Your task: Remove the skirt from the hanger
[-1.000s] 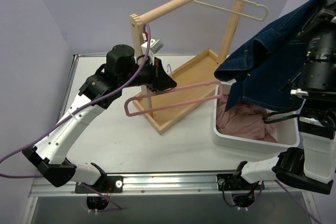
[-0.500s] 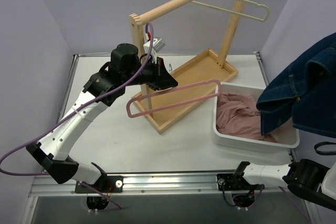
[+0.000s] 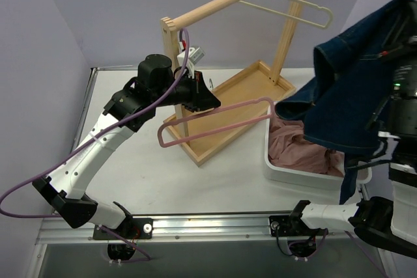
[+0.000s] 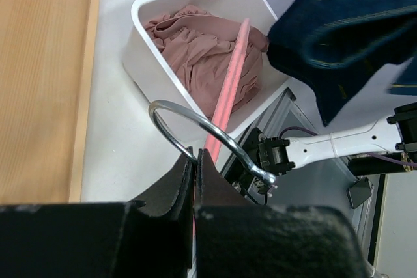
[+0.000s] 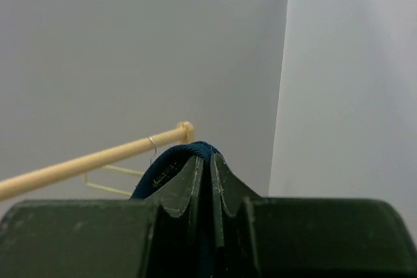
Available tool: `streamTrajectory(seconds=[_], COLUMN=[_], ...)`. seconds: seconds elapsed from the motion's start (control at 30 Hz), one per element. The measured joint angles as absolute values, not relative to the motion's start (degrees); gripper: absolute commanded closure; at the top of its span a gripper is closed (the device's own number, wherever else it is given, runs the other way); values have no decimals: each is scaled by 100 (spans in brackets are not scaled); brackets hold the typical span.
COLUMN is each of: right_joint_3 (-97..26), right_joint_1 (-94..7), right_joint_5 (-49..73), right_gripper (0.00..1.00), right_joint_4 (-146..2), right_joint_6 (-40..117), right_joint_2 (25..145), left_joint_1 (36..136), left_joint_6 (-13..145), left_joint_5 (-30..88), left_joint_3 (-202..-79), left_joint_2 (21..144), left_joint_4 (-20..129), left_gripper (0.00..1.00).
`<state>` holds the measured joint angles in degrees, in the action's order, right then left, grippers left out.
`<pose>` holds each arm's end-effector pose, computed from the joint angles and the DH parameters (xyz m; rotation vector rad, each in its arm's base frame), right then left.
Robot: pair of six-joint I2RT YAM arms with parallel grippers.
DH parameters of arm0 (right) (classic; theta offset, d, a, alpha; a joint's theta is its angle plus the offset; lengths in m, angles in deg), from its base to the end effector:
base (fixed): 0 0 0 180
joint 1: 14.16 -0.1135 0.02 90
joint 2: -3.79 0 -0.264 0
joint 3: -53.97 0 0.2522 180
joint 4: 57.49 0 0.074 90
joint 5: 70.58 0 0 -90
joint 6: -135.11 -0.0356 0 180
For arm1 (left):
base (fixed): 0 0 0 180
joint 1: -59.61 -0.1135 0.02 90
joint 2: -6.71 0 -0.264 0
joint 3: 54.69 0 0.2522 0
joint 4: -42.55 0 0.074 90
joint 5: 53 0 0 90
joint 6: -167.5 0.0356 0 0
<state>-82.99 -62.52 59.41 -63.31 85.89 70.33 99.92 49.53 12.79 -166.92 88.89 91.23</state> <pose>0.0456 0.0168 0.6848 0.1904 0.7836 -0.0296 0.2218 -0.2073 0.4673 0.5294 1.9859 -1.1793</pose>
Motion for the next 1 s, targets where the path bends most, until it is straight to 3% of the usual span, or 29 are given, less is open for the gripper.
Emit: streamTrajectory(seconds=[0.4,0.7,1.0], right_joint_3=[-6083,-5232,-5097], right_joint_1=[-6259,-6261,-6263], right_joint_5=[7007,8544,9357], right_gripper=[100,100,100], right_joint_4=[-6119,-6010,-8213], right_joint_6=[8908,8912,6892], right_joint_2=[6723,5794,5071], left_joint_1=[9994,9994,10001], left_joint_6=[4896,4894,4894], left_joint_5=[1279,1277,1255], left_joint_3=[-16533,-16518,-16434], left_joint_2=[8880,8790,8729], left_joint_4=[9121,9121,9106], left_gripper=[98,98,98])
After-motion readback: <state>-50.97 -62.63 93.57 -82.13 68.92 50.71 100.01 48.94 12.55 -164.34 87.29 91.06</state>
